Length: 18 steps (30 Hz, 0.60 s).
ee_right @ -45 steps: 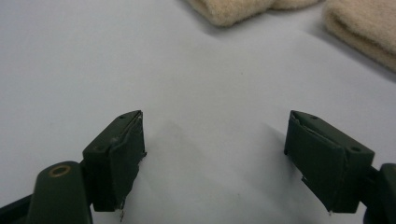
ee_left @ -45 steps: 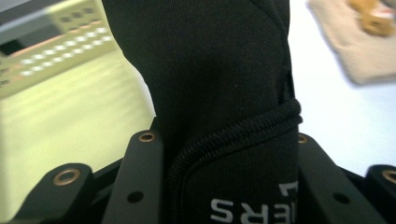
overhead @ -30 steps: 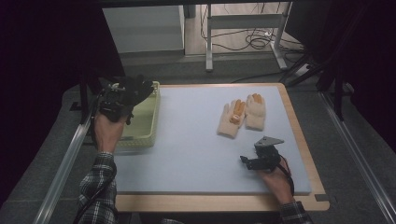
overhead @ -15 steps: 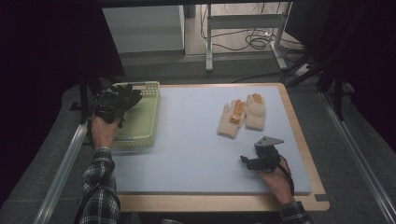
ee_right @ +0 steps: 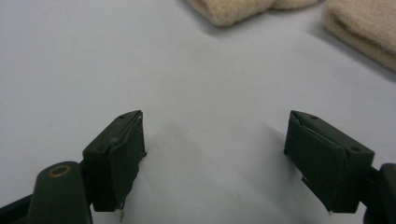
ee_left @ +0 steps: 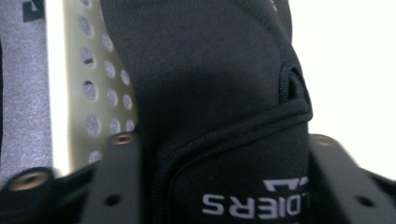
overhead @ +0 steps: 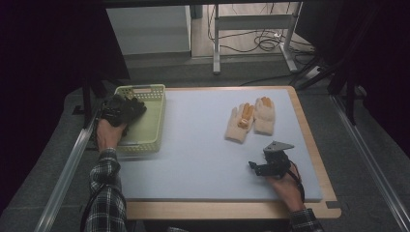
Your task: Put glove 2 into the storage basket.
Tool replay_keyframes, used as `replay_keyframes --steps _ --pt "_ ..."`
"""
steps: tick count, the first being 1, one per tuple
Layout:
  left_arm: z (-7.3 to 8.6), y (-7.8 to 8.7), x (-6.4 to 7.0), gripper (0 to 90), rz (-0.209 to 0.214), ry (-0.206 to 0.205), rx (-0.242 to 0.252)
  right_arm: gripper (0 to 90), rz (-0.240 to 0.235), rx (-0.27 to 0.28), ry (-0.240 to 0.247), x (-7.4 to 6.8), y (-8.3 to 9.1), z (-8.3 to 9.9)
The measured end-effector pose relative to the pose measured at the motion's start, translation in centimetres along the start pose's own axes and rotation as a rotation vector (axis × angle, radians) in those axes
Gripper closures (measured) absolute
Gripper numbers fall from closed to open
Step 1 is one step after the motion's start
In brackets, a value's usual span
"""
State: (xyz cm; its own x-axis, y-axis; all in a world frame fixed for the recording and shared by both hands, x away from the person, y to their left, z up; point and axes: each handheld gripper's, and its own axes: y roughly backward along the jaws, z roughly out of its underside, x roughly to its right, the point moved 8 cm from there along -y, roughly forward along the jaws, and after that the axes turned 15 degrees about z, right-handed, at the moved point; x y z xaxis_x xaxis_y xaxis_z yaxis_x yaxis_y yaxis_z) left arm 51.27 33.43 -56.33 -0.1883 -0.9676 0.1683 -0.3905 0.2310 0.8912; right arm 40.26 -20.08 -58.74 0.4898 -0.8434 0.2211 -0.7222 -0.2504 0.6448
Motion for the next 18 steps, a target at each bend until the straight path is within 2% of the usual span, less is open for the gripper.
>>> replay_keyframes --steps 3,6,10,14,18 --pt "0.2 -0.2 0.1 27.6 0.01 -0.003 -0.023 19.8 0.0 0.0 0.0 0.0 0.0 0.0" --pt "0.4 0.0 0.2 15.1 0.01 -0.003 -0.018 19.8 0.0 0.0 0.0 0.0 0.0 0.0" --pt "0.4 1.0 0.6 10.1 0.053 0.004 0.016 19.8 0.001 0.001 0.001 0.0 0.0 0.0" --pt "0.3 3.0 0.9 10.1 0.089 0.006 0.086 19.7 0.001 0.0 0.002 0.0 0.0 0.0" --pt "0.4 4.5 1.2 10.8 0.106 -0.013 0.153 19.8 0.002 0.0 0.002 0.0 0.0 0.0"
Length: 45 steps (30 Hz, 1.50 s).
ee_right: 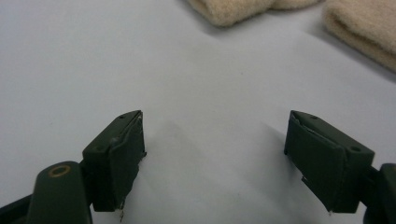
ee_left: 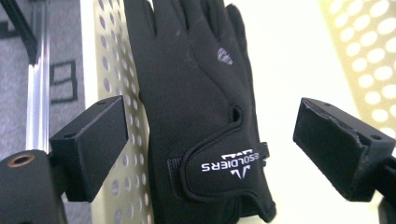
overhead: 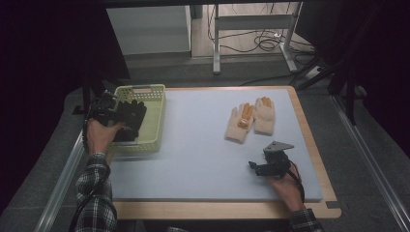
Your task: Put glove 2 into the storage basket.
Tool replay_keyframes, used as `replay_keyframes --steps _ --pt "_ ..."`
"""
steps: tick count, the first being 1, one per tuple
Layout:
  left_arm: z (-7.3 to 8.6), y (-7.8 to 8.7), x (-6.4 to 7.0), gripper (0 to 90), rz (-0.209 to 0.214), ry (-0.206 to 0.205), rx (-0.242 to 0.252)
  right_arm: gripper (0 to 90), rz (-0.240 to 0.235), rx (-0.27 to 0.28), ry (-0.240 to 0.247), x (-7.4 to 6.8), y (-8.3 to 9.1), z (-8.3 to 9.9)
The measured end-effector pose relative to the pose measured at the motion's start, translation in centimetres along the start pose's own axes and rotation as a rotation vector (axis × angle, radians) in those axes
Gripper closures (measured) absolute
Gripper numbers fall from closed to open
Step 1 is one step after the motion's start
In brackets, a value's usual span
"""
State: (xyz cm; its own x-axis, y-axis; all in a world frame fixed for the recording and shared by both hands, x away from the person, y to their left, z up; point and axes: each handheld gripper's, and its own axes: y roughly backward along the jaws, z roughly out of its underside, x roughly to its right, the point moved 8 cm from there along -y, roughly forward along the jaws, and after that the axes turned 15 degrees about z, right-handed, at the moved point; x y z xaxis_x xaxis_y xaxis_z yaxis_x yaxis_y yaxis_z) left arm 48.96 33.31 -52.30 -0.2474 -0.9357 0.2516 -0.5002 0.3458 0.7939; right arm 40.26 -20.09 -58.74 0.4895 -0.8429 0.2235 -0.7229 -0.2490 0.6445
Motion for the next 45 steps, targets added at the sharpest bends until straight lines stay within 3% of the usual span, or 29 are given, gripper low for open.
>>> replay_keyframes --steps 8,12,18,26,32,45 --pt "1.0 1.2 0.9 4.9 0.066 -0.036 0.08 19.7 0.0 0.0 -0.001 0.0 0.0 0.0" --pt "1.5 2.0 2.3 2.9 0.109 -0.079 0.129 19.8 0.0 -0.002 0.002 0.0 0.0 0.0" --pt "2.3 3.5 5.5 1.5 0.174 -0.17 0.187 19.7 0.001 -0.003 0.001 0.0 0.0 0.0" --pt "3.9 4.5 8.8 0.9 0.234 -0.232 0.224 19.7 0.002 -0.004 0.0 0.0 0.0 0.0" --pt "5.6 4.6 11.6 0.8 0.262 -0.299 0.236 19.7 0.001 -0.004 0.0 0.0 0.0 0.0" --pt "10.8 3.1 18.9 0.9 0.389 -0.453 0.247 19.6 0.001 -0.007 0.001 0.0 0.0 0.0"
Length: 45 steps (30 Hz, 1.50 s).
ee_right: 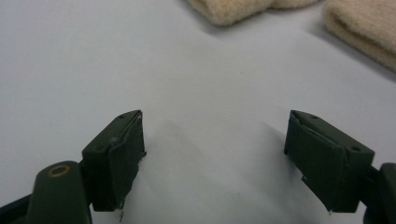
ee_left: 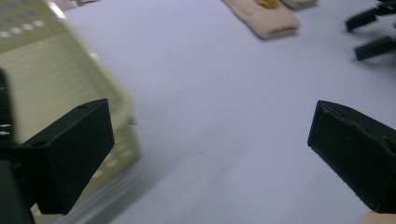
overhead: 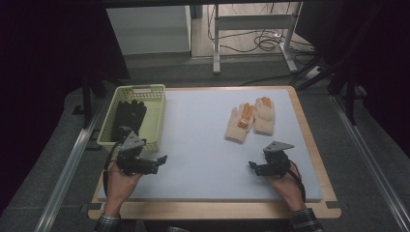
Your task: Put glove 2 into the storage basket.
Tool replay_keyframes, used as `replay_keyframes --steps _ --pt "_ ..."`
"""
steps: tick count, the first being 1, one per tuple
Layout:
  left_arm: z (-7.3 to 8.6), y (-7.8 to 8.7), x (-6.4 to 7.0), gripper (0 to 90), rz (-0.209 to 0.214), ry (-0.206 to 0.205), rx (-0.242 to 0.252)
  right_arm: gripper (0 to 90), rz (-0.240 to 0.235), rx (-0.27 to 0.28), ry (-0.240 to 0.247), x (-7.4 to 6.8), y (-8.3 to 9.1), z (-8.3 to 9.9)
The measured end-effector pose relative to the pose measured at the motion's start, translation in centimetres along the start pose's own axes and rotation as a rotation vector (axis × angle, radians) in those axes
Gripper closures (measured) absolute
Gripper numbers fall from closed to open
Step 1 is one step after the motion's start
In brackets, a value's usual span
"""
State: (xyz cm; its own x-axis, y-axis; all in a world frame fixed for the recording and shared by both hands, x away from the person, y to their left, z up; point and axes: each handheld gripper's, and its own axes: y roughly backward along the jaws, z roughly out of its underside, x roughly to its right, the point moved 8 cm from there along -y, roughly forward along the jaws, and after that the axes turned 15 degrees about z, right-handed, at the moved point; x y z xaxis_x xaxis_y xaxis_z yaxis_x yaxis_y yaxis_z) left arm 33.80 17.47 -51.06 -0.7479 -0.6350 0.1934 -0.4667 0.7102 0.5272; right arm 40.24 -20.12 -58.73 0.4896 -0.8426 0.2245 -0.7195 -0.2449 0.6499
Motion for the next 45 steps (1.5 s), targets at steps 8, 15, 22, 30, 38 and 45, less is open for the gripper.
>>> replay_keyframes --steps 8,15,22,30,38,45 --pt "3.5 -4.0 2.0 1.2 0.053 -0.029 -0.034 16.5 -0.003 -0.004 0.004 -0.1 0.0 0.0" --pt "6.7 -7.2 1.0 0.7 -0.022 -0.028 -0.159 23.6 -0.006 -0.002 0.004 0.1 0.0 -0.2" --pt "7.3 -7.6 0.2 1.5 -0.024 0.065 -0.17 35.6 -0.007 0.023 -0.02 1.0 -0.1 -2.5" --pt "7.3 -7.5 0.2 2.0 -0.027 0.07 -0.159 46.2 0.003 0.037 -0.044 2.1 -2.3 -6.2" --pt "7.3 -7.5 0.2 2.6 -0.027 0.066 -0.162 60.3 0.101 0.023 -0.088 7.1 -4.4 -7.7" --pt "7.3 -7.5 0.2 2.6 -0.027 0.066 -0.161 58.1 0.16 0.021 -0.116 10.7 -6.5 -8.5"
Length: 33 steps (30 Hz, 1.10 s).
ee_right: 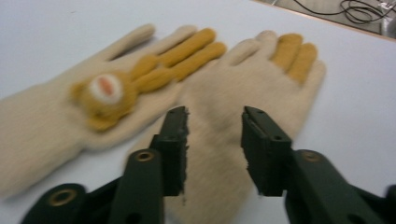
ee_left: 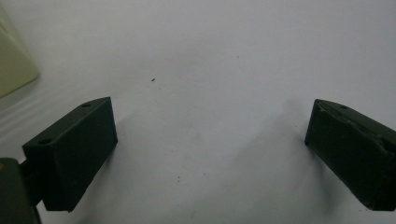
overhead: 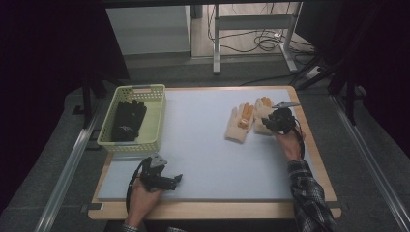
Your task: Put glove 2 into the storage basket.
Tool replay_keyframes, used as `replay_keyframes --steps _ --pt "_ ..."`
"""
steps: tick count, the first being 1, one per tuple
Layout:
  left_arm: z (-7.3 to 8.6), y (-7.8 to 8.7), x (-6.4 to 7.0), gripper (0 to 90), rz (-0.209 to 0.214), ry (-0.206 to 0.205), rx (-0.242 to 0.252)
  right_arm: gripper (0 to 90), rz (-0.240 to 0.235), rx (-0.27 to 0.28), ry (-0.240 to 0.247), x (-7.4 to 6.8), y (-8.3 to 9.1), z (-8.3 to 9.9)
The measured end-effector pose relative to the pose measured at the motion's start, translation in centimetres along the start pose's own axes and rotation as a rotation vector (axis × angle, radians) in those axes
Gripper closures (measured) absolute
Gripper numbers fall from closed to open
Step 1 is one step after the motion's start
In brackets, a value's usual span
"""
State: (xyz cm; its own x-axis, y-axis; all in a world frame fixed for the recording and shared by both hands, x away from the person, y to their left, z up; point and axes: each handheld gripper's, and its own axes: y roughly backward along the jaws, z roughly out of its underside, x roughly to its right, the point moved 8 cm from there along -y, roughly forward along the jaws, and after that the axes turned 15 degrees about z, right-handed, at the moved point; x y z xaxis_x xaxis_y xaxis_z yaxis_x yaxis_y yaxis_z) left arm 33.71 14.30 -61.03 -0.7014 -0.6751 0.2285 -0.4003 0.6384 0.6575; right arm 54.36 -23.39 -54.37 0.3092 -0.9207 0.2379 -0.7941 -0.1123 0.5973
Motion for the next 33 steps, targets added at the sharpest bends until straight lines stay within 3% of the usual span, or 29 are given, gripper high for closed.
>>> replay_keyframes --steps 8,12,15,21,26,33 --pt "0.0 0.0 0.0 2.6 0.0 0.0 0.0 38.8 0.058 -0.011 -0.015 1.0 -3.4 -0.6" --pt "0.0 0.0 0.0 2.6 0.0 -0.001 0.0 40.6 0.063 -0.045 0.007 0.9 -4.8 0.0" --pt "0.0 0.0 0.0 2.6 0.0 -0.001 0.0 53.1 0.045 -0.06 -0.026 0.7 -5.2 0.3" --pt "0.0 0.0 0.0 2.6 -0.001 -0.001 0.001 66.5 0.064 -0.071 -0.043 0.7 -4.6 0.5" --pt "0.0 0.0 0.0 2.6 -0.001 0.0 0.001 77.5 0.026 -0.047 -0.072 0.9 -3.1 0.4" --pt "0.0 0.0 0.0 2.6 -0.002 0.001 0.001 79.4 -0.008 -0.01 -0.049 0.1 -0.2 0.1"
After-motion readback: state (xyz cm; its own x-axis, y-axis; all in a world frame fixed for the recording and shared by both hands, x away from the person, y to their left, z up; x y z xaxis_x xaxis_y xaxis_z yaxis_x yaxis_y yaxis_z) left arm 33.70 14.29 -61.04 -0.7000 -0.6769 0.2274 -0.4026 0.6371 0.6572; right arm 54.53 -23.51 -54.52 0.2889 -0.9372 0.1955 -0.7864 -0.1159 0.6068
